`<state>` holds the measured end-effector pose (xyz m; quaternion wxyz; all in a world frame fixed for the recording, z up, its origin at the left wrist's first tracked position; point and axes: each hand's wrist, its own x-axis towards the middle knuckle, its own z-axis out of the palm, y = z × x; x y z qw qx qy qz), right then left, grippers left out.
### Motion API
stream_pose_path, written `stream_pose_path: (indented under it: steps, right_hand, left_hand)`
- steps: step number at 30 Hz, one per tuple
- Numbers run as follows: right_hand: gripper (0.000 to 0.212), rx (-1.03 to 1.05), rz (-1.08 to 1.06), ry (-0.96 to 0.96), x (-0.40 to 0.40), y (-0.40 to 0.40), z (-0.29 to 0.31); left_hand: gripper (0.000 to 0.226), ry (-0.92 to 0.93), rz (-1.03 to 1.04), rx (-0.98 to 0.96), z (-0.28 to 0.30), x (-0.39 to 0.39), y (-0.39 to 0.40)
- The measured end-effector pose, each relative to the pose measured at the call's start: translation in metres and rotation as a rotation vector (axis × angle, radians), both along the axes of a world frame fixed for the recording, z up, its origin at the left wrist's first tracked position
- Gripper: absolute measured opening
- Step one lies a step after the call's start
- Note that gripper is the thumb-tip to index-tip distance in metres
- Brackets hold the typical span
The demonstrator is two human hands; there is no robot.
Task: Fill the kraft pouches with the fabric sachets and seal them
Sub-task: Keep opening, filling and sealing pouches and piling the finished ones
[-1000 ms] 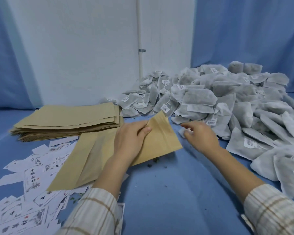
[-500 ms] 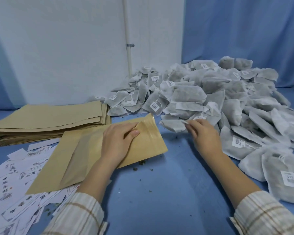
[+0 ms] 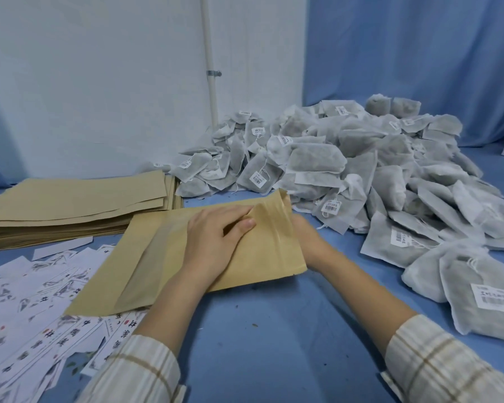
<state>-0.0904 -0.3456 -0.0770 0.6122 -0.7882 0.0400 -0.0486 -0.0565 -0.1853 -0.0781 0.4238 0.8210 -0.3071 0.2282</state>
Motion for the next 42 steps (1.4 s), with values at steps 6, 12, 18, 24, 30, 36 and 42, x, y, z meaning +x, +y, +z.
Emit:
stream_pose_path:
  steps: [6, 12, 18, 24, 30, 36, 42]
  right_hand:
    - [0.022, -0.421, 0.074, -0.027, -0.002, -0.017, -0.001]
    - [0.044, -0.869, -0.897, -0.191, 0.008, -0.080, -0.018]
    - [0.041, -0.728, -0.753, -0.262, 0.013, -0.094, -0.026]
    - [0.027, 0.175, -0.858, -0.289, 0.013, -0.087, -0.016]
    - [0.020, 0.227, -0.601, -0.365, 0.006, -0.055, -0.016]
    - [0.022, -0.120, 0.022, 0.132, -0.003, -0.017, -0.003]
    - [0.017, -0.680, 0.053, -0.022, -0.019, -0.024, 0.004]
  left_hand:
    - [0.020, -0.007, 0.055, 0.136, -0.004, -0.002, -0.004]
    - [0.024, 0.050, 0.228, 0.148, -0.010, 0.004, -0.001]
    - [0.026, 0.073, 0.221, 0.186, -0.013, 0.005, -0.001]
    - [0.024, 0.069, 0.230, 0.121, -0.010, 0.004, 0.001]
    - [0.022, 0.039, 0.220, 0.039, -0.007, 0.001, -0.001]
    - [0.020, 0.008, 0.017, 0.049, -0.005, -0.012, -0.013]
    - [0.023, 0.002, -0.012, 0.108, -0.004, -0.018, -0.016]
